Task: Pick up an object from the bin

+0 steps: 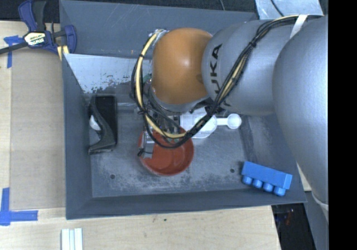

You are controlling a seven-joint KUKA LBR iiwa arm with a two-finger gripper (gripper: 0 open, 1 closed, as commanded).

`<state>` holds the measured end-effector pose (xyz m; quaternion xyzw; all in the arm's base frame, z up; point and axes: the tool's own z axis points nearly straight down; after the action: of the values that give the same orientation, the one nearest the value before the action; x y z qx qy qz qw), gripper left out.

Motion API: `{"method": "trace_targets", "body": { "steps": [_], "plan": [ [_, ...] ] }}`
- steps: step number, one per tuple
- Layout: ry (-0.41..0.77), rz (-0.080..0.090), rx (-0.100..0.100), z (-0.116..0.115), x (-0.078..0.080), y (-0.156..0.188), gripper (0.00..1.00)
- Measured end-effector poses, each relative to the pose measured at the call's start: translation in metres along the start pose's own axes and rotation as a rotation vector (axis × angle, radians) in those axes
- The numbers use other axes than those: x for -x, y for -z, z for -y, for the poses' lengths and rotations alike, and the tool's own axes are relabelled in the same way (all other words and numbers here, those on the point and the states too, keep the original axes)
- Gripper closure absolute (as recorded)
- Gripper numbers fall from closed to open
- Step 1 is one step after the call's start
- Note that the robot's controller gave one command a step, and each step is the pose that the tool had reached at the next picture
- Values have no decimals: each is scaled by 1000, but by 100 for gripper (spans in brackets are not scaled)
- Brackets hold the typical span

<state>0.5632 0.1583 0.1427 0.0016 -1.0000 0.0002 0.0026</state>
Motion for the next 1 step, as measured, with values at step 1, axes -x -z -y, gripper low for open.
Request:
{"method": "trace_targets", "body": {
  "steps": [1],
  "plan": [
    [-4, 8, 1, 1, 2, 5, 0]
  ]
}}
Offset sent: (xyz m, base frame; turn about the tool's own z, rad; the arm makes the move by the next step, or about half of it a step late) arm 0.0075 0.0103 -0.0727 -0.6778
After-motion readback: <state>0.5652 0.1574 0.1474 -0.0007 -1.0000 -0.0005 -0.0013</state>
